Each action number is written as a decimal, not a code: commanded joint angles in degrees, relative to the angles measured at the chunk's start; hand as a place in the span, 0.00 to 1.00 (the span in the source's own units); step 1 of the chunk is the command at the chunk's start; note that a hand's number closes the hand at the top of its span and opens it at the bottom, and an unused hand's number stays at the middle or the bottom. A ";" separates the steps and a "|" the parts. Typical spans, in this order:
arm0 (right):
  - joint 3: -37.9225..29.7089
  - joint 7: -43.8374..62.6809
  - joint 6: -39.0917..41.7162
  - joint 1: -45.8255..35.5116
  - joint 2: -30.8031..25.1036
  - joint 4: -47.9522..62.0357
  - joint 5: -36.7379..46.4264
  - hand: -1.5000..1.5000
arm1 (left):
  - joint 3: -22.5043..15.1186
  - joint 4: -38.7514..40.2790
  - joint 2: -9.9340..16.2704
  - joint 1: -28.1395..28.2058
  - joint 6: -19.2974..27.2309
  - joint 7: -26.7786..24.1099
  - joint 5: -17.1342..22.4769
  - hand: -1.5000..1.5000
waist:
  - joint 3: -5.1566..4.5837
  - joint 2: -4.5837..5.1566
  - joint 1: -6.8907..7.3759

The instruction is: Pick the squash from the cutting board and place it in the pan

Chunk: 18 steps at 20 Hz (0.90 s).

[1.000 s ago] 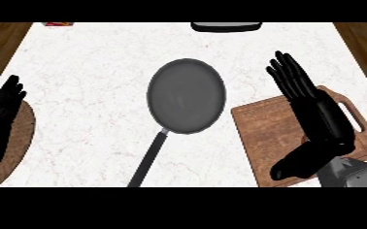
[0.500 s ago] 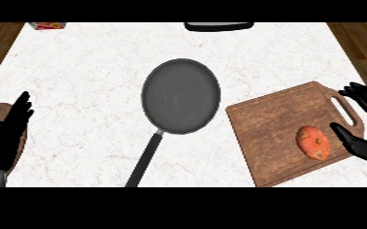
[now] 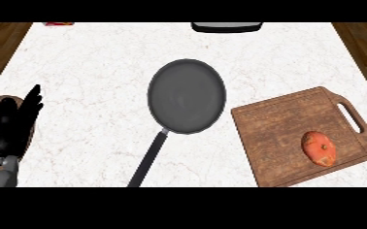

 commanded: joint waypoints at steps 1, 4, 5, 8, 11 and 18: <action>-0.94 5.95 0.63 2.41 -9.36 -5.59 6.54 0.00 | -0.67 0.35 -0.80 -0.55 0.62 0.63 -1.03 0.50 | -0.18 -0.18 -0.09; 1.94 11.46 0.57 0.97 -14.43 -9.40 12.83 0.00 | -0.54 1.55 -0.94 -1.36 -0.40 0.30 -0.74 0.50 | -0.26 -0.01 0.66; 4.20 13.02 -0.03 -0.32 -14.61 -8.66 15.57 0.00 | -1.17 2.21 -2.23 -1.69 0.52 -0.68 -1.62 0.50 | -0.18 0.25 1.42; 5.36 19.70 1.71 -0.48 -17.96 -12.44 17.72 0.00 | -0.49 1.94 -1.43 -2.21 -0.62 0.54 -1.17 0.50 | -0.13 0.06 1.26; 11.45 24.87 1.28 -2.35 -18.49 -15.96 23.96 0.00 | -0.96 1.75 -2.24 -3.96 0.36 1.52 -2.25 0.50 | -0.06 0.22 1.88; 19.78 33.39 5.11 -4.45 -15.90 -18.11 31.81 0.00 | 1.44 1.49 -0.35 -4.79 -2.67 3.43 -2.08 0.50 | 0.02 0.07 1.71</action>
